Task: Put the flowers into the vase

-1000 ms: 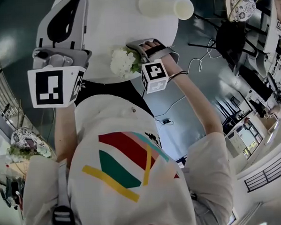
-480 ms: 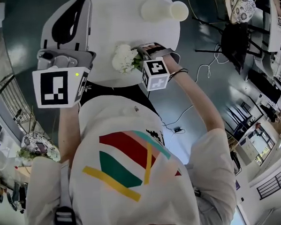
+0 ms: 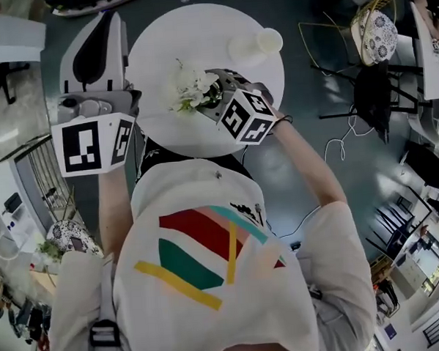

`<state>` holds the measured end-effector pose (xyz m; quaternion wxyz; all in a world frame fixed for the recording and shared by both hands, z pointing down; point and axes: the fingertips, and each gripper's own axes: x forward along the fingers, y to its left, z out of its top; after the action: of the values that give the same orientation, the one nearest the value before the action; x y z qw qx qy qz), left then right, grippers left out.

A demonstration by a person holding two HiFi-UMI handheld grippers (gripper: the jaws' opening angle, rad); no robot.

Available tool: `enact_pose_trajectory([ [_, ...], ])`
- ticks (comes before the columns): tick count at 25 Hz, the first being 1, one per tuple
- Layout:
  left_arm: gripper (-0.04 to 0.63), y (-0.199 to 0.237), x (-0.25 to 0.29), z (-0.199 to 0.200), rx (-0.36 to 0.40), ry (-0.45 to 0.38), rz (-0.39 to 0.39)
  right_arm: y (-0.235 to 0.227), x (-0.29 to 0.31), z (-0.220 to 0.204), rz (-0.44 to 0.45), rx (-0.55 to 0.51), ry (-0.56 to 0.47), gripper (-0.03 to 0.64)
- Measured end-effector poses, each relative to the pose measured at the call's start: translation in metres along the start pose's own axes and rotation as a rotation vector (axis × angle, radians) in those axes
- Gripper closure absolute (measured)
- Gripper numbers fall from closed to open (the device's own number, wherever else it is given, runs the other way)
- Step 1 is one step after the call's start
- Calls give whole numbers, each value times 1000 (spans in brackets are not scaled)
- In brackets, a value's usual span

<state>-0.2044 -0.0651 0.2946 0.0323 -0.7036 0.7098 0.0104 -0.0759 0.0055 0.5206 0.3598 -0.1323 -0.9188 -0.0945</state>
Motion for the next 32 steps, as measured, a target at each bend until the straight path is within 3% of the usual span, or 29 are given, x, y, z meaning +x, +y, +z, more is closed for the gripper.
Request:
enact_pose_trajectory([
  [3,589,0,-15,17,12,-19,31,-11,-26,41,-78,56,-135,414],
  [8,589,-7,-13,34,7,-67,-11,-43,-72,93,-290,134,-336,414],
  [11,589,-23,-5,32,-31,-79,-71,-51,-104,106,-423,174,-433,414],
  [16,589,-59,-3,32,-4,-75,-102,-40,-161,108,-509,294,-598,414],
  [22,589,-88,9,37,-28,-106,-176,-29,-212,91,-676,390,-660,414],
  [32,589,-121,14,49,-15,-122,-254,-27,-247,70,-752,454,-688,414],
])
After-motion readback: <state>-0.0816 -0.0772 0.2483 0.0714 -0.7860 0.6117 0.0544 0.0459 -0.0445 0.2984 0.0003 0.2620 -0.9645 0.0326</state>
